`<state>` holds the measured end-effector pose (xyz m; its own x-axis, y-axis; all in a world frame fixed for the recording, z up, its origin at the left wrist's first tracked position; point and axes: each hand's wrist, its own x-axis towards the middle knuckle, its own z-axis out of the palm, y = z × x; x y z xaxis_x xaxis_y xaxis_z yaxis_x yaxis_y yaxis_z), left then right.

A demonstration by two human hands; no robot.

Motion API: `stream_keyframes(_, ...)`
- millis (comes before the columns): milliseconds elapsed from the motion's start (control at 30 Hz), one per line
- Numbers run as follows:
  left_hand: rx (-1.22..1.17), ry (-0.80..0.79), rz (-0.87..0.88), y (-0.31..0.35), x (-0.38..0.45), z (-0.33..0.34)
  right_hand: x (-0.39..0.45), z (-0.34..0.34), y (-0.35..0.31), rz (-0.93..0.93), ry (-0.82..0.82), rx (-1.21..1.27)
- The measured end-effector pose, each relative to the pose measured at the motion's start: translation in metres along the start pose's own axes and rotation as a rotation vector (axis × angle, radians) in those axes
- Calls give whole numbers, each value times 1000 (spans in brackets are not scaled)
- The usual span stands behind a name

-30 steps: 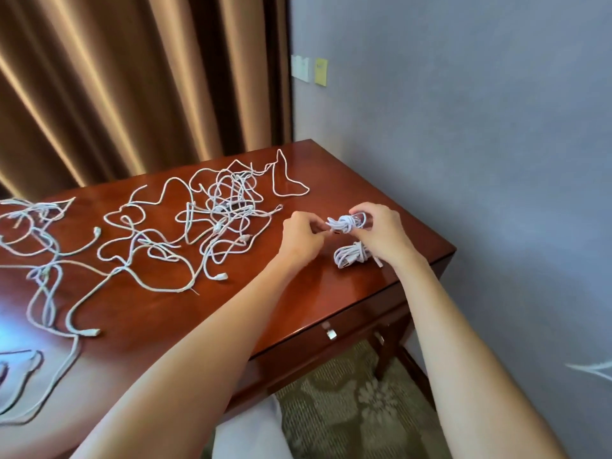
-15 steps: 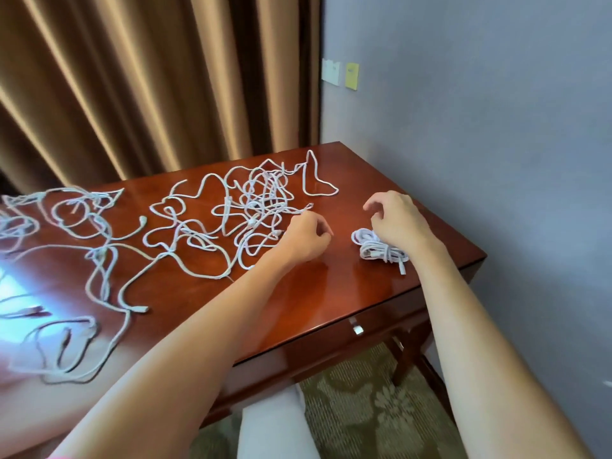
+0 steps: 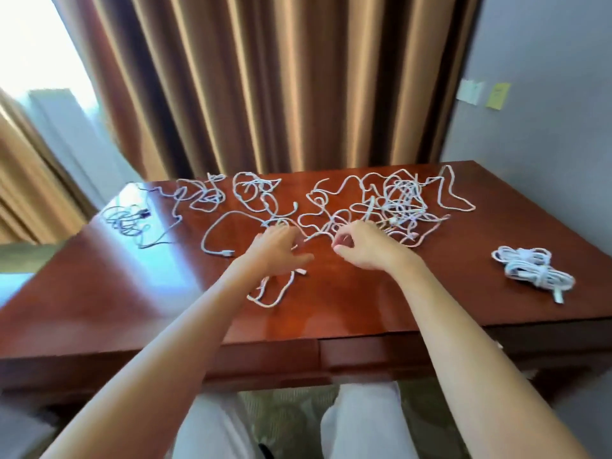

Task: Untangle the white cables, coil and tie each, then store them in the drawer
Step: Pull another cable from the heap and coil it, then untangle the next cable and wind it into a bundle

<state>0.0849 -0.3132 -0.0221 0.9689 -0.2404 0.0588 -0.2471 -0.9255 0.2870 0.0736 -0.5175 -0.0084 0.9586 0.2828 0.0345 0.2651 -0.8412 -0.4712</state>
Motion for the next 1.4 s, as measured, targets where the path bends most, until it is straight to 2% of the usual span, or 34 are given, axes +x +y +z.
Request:
stream_keyframes(100, 120, -65, -147, -45, -28, -3, 11, 26, -34, -44, -72, -5)
stream_keyframes(200, 102, -123, -212, -79, -50, 5, 20, 47, -59, -58, -121, 8)
stream_keyframes(333, -56, -73, -136, -100, -60, 16, 26, 70, -78, -44, -173, -36)
stream_keyframes(467, -130, -65, -129, -99, -67, 10, 25, 87, -86, -39, -186, -49)
stream_keyframes(567, -271, 29, -137, -100, -74, 0, 19, 97, -92, -77, -234, 103)
stream_keyframes(667, -638, 240, -209, -100, -80, -15, 12, 111, -103, -135, -256, 230)
stream_keyframes(767, -868, 321, -150, -96, -88, -32, 2, 129, -121, -192, -303, 389)
stream_keyframes(867, -903, 349, -109, -92, -95, -43, -5, 136, -136, -204, -378, 694)
stream_keyframes(967, -772, 391, -192, -102, -96, -40, -11, 130, -146, -236, -343, 851)
stream_keyframes(1033, -776, 321, -266, -105, -98, -36, -12, 124, -147, -264, -309, 947)
stream_keyframes(1133, -1054, 38, -408, -101, -97, -35, -13, 116, -150, -301, -227, 1067)
stream_keyframes(1200, -1241, -152, -452, -94, -100, -34, -15, 111, -153, -322, -232, 1141)
stream_keyframes(1233, -1318, -194, -441, -89, -101, -32, -17, 109, -154, -347, -263, 1153)
stream_keyframes(1333, -1455, -174, -451, -78, -99, -24, -26, 106, -154, -387, -349, 1063)
stream_keyframes(1400, -1566, -112, -490, -76, -91, -20, -27, 110, -147, -304, -222, 958)
